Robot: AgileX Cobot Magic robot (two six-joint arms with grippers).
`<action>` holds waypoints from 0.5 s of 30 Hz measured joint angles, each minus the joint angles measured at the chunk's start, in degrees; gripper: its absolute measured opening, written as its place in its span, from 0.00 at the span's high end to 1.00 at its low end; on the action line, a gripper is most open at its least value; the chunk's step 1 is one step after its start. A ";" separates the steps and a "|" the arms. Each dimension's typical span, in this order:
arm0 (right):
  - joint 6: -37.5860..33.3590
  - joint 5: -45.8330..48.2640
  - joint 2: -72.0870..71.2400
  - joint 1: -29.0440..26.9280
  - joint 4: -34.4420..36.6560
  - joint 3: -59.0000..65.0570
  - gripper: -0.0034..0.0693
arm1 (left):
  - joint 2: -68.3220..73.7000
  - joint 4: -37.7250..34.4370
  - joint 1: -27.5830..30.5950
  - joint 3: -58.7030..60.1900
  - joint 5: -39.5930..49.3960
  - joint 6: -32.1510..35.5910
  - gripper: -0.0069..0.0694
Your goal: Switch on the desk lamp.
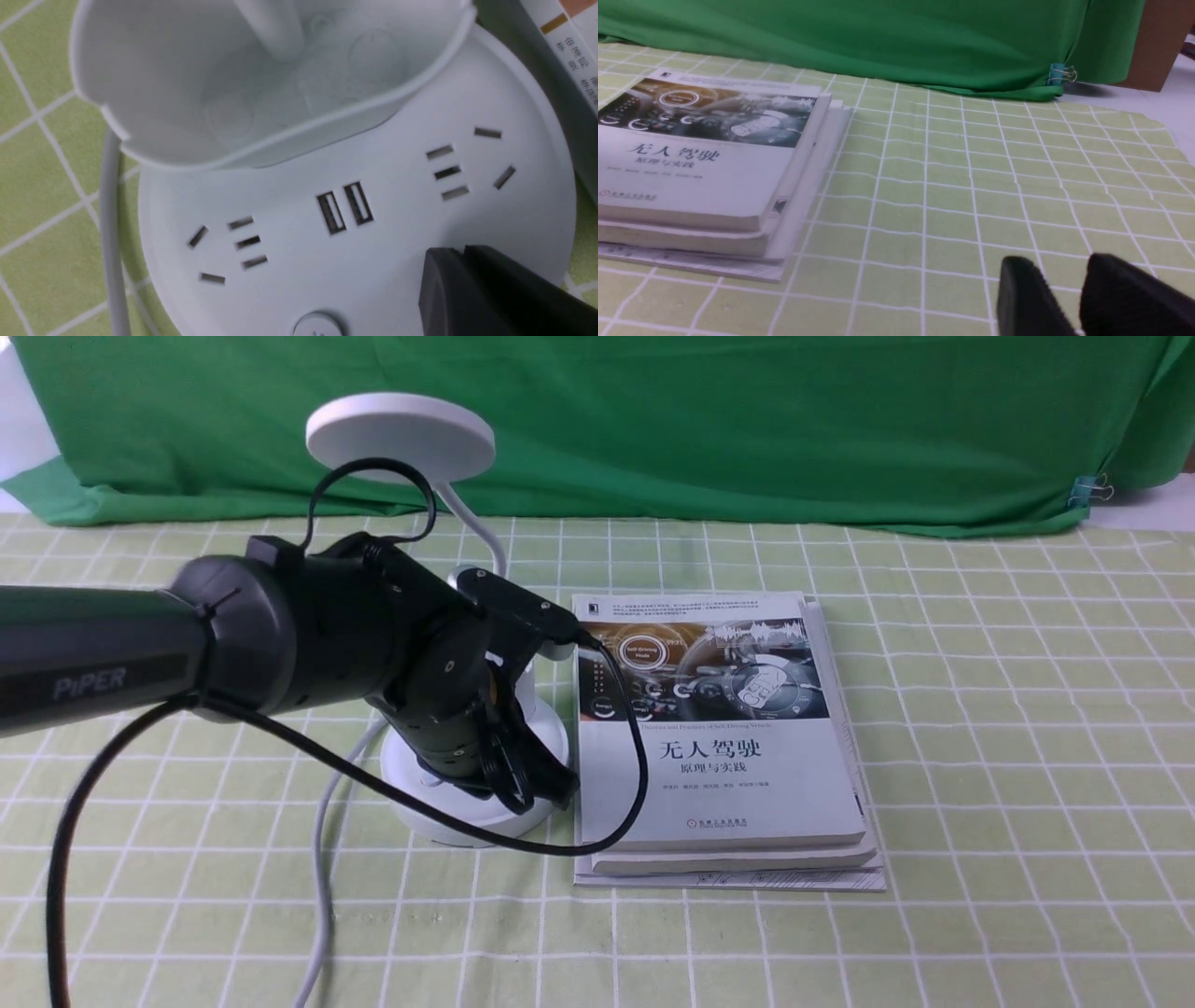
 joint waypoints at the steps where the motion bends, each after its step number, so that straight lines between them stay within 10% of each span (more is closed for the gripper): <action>1: 0.00 0.00 0.00 0.00 0.00 0.00 0.62 | -0.13 0.08 0.00 0.00 0.05 -0.20 0.88; 15: 0.00 0.00 0.00 0.00 0.00 0.00 0.62 | -23.25 -0.98 0.00 7.43 8.53 -1.23 0.88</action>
